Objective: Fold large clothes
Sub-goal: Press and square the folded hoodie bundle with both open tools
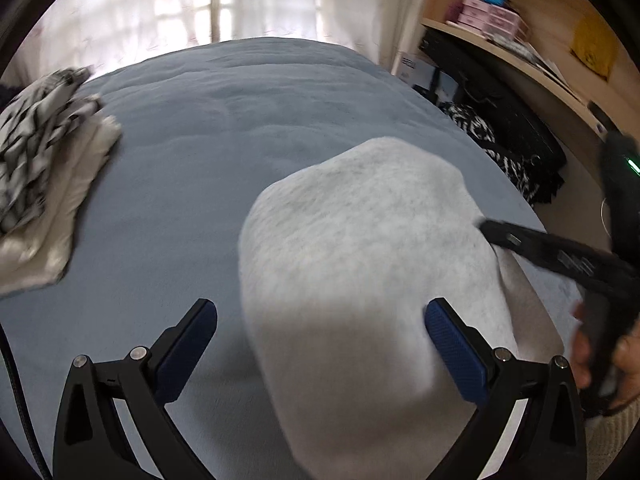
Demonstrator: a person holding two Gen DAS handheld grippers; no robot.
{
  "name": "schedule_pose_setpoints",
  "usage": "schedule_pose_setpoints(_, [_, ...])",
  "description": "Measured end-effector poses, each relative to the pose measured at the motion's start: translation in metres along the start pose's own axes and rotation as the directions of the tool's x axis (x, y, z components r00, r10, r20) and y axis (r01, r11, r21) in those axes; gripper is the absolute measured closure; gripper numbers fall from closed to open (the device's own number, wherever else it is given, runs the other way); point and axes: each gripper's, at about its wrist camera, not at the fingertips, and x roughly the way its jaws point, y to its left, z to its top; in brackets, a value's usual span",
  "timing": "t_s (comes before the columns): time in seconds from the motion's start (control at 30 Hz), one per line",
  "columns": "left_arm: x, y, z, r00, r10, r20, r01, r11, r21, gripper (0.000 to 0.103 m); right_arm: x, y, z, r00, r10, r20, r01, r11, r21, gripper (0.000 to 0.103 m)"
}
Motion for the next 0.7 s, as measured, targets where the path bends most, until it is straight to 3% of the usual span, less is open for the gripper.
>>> schedule_pose_setpoints(0.13, [-0.021,-0.001,-0.02,1.0,0.011,-0.007,-0.011,1.0,0.011,0.001,-0.032,0.013,-0.03,0.999,0.022,-0.045,-0.025,0.996,-0.083,0.053])
schedule_pose_setpoints(0.2, [-0.022,-0.01,-0.034,0.999,0.027,-0.028,-0.025,0.997,0.066,0.001,-0.037,0.016,-0.048,0.997,0.036,-0.073,-0.044,0.993,-0.113,0.053])
schedule_pose_setpoints(0.3, [-0.02,-0.023,-0.053,0.998,0.069,0.008,-0.07,0.991,0.112,0.001,-0.021,0.009,-0.067,0.992,-0.041,-0.123,0.025,0.991,-0.13,0.053])
schedule_pose_setpoints(0.47, [0.006,-0.019,-0.056,0.994,-0.046,-0.095,0.047,0.999,0.011,0.0,0.005,-0.017,-0.088,0.986,-0.099,-0.133,0.087,0.992,-0.094,0.055])
schedule_pose_setpoints(0.7, [0.01,-0.008,-0.062,0.99,-0.109,-0.086,0.104,0.993,-0.053,0.001,0.01,-0.018,-0.094,0.988,-0.122,-0.094,0.114,0.989,-0.092,0.054])
